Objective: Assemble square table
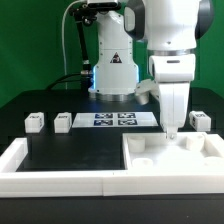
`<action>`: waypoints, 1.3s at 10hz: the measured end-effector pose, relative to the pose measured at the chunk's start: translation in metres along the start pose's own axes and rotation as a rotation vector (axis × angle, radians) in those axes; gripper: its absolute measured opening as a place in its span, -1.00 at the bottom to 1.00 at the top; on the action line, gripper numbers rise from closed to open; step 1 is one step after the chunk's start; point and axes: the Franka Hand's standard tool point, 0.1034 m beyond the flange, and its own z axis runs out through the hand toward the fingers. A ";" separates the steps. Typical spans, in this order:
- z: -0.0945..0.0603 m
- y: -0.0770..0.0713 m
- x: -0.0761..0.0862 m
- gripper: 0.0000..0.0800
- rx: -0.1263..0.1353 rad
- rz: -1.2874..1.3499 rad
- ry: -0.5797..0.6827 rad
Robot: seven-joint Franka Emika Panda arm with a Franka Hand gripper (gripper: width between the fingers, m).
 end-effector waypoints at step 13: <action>-0.026 -0.032 0.018 0.62 -0.044 0.479 0.028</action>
Offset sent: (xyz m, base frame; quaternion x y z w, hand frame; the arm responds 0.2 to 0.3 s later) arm -0.0040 0.0138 0.0051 0.0041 0.0367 0.0068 0.9993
